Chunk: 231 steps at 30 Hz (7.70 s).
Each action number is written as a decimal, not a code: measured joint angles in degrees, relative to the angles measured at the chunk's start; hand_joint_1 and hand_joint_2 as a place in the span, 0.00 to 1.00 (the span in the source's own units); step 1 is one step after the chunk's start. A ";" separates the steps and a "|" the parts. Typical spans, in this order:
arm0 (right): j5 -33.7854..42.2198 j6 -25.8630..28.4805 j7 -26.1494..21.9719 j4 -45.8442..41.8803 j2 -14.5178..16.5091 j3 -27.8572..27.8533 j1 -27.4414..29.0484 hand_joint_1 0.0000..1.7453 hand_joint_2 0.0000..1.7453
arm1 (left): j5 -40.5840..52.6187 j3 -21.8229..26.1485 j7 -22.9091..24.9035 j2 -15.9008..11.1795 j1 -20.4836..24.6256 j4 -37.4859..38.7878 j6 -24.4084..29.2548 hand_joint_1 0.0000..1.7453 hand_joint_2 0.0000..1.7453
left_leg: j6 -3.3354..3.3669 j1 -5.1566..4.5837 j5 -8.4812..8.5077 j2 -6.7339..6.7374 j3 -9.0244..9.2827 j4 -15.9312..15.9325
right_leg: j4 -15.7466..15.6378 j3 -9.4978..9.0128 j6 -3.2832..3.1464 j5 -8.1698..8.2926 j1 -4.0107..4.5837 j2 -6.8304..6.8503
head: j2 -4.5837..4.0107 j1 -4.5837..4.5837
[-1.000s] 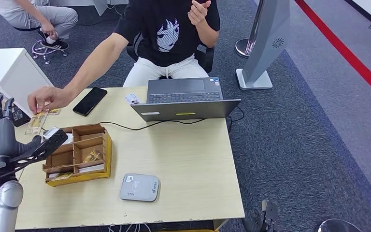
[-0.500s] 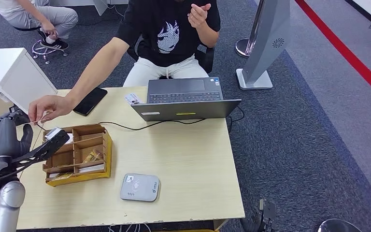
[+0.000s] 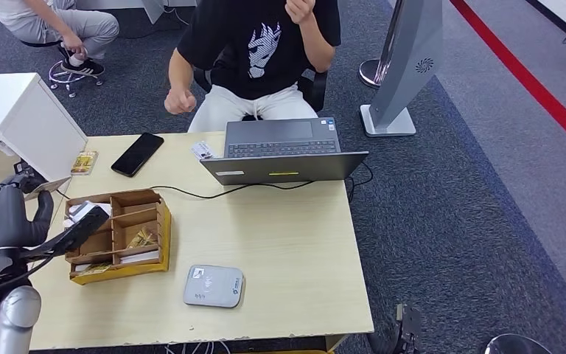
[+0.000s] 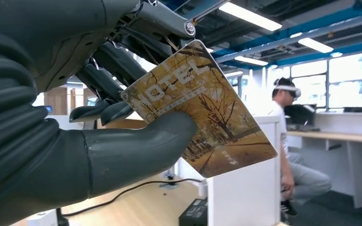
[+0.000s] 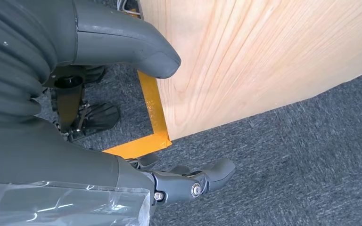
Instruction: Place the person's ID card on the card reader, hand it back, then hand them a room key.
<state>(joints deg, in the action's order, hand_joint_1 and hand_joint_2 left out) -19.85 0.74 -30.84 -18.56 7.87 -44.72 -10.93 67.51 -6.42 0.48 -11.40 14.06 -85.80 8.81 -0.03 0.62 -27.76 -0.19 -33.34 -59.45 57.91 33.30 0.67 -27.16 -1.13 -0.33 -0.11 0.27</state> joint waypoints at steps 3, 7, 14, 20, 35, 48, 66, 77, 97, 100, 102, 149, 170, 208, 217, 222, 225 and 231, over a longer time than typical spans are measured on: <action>0.69 0.35 -0.28 0.00 -0.01 0.00 0.21 0.00 1.00 | -1.14 -0.92 -1.77 1.24 -2.66 -3.67 1.53 1.00 1.00 | 0.03 -0.01 -0.03 0.00 -0.01 0.00 | -0.02 0.00 0.02 -0.02 -0.01 0.00 | 0.00 -0.01; 1.65 0.48 -0.89 -0.01 -0.01 -0.01 0.58 0.00 1.00 | -2.23 -2.47 -3.85 2.67 -5.96 -7.92 2.57 1.00 1.00 | 0.07 -0.01 -0.05 0.00 -0.02 0.00 | -0.04 0.01 0.03 -0.03 -0.01 0.00 | 0.00 -0.02; 3.43 0.62 -1.84 -0.03 -0.02 -0.43 1.54 0.00 1.00 | 2.16 -10.90 -7.46 5.37 -15.25 -13.43 4.69 1.00 1.00 | 0.17 -0.03 -0.16 0.02 -0.03 0.00 | -0.07 0.01 0.11 -0.09 -0.03 0.00 | 0.00 -0.03; 3.46 0.82 -1.83 -0.08 -0.02 -0.70 1.66 0.00 1.00 | 4.34 -16.88 -4.92 6.42 -19.67 -10.78 5.96 1.00 1.00 | 0.19 -0.03 -0.18 0.03 -0.04 0.00 | -0.09 0.01 0.12 -0.10 -0.03 0.01 | 0.00 -0.02; 4.22 0.97 -1.66 -0.11 -0.02 -0.72 1.61 0.00 1.00 | 5.21 -21.44 -1.44 7.49 -21.00 1.22 5.89 1.00 1.00 | 0.19 -0.02 -0.17 0.01 -0.05 0.00 | -0.08 0.01 0.12 -0.10 -0.03 0.01 | 0.00 -0.02; 4.24 1.40 -1.64 -0.11 -0.02 -0.44 1.59 0.00 1.00 | 9.36 -21.69 -0.97 7.39 -17.82 0.57 6.54 1.00 1.00 | 0.20 -0.02 -0.13 -0.02 -0.04 0.00 | -0.08 -0.04 0.13 -0.08 -0.02 0.07 | 0.00 -0.02; 2.70 1.34 -1.03 -0.08 -0.02 2.18 1.38 0.00 1.00 | 10.50 -15.44 3.05 2.92 -2.78 -7.81 -0.10 1.00 1.00 | 0.19 0.00 -0.03 -0.06 -0.07 -0.01 | -0.02 -0.02 0.11 -0.05 -0.01 0.12 | 0.00 -0.04; 2.15 1.34 0.14 -0.02 -0.02 4.96 0.58 0.00 1.00 | 8.62 -9.18 4.33 0.27 4.35 -1.49 -1.67 1.00 1.00 | 0.17 -0.01 0.07 -0.06 -0.07 -0.01 | -0.01 -0.03 0.07 0.02 -0.01 0.12 | 0.00 -0.02; 2.98 1.35 -0.49 -0.02 -0.02 5.95 0.74 0.00 1.00 | 1.81 -4.39 1.60 0.14 1.11 -2.08 1.06 0.00 1.00 | 0.14 0.00 -0.01 0.12 -0.13 0.00 | -0.02 0.11 0.07 0.00 -0.01 -0.10 | 0.00 -0.02; 3.72 1.15 -0.95 -0.02 -0.03 5.94 0.98 0.00 1.00 | 1.70 -3.87 0.54 -0.28 -0.76 -3.85 1.38 0.00 1.00 | 0.14 -0.01 -0.01 0.12 -0.13 0.00 | -0.02 0.10 0.07 0.00 -0.01 -0.09 | 0.00 -0.03; 4.30 0.92 -1.20 -0.02 -0.07 5.92 1.28 0.00 1.00 | 1.97 -3.79 -0.88 -0.68 -2.54 -5.66 1.59 0.00 1.00 | 0.14 -0.01 -0.01 0.12 -0.13 0.00 | -0.02 0.10 0.07 0.00 -0.01 -0.09 | 0.00 -0.02; 5.10 -0.56 -3.28 -0.35 -1.57 2.75 3.01 0.00 1.00 | 19.83 -7.08 1.29 -12.10 -24.57 -3.11 4.81 0.00 1.00 | 0.17 0.00 -0.11 0.11 -0.13 0.01 | -0.06 0.08 0.13 -0.06 -0.01 -0.03 | 0.00 -0.02; 4.34 -0.56 -3.37 -0.35 -1.55 2.75 2.91 0.00 1.00 | 19.92 -6.68 0.49 -11.37 -23.29 -2.03 5.54 0.00 1.00 | 0.17 0.00 -0.10 0.10 -0.13 0.01 | -0.06 0.07 0.13 -0.06 -0.01 -0.01 | 0.00 -0.03; 3.84 -0.42 -2.89 -0.33 -0.70 3.87 1.92 0.00 1.00 | 18.92 -5.15 -1.45 -3.40 -16.19 5.78 6.40 1.00 1.00 | 0.17 0.00 -0.07 0.08 -0.12 0.00 | -0.06 0.06 0.13 -0.05 -0.01 -0.01 | 0.00 -0.03; 3.64 0.54 -2.77 -0.33 -0.45 4.57 1.88 0.00 1.00 | 19.92 -3.52 1.41 -2.76 -14.77 6.86 6.53 1.00 1.00 | 0.16 0.00 -0.07 0.07 -0.12 0.00 | -0.06 0.06 0.13 -0.05 -0.01 0.00 | 0.00 -0.03; 3.90 0.85 -1.98 -0.33 -0.22 4.90 1.62 0.00 1.00 | 18.13 -2.61 3.14 -3.41 -10.12 4.55 3.09 1.00 1.00 | 0.17 0.02 0.06 -0.11 -0.17 -0.01 | -0.05 0.05 0.11 -0.01 0.01 0.19 | 0.00 -0.03; 4.17 0.99 -1.80 -0.33 -0.13 5.29 1.29 0.00 1.00 | 17.59 -2.61 3.26 -4.06 -6.48 2.67 0.68 1.00 1.00 | 0.15 0.01 0.10 -0.13 -0.17 0.00 | -0.03 0.02 0.06 0.05 0.01 0.21 | 0.00 -0.02; 4.11 1.18 -1.72 -0.33 -0.09 5.89 1.19 0.00 1.00 | 17.42 -2.61 3.45 -4.45 -3.94 1.05 0.35 1.00 1.00 | 0.14 0.01 0.11 -0.10 -0.17 -0.02 | -0.04 0.09 0.05 0.08 0.01 0.16 | 0.00 -0.03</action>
<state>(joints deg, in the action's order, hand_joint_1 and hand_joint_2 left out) -15.74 1.92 -32.56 -18.88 7.78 -38.83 -9.74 84.93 -9.03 3.93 -15.86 10.13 -84.74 9.16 0.11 0.64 -27.64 -0.28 -33.51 -59.47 57.87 33.39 0.72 -27.09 -1.12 -0.17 -0.11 0.24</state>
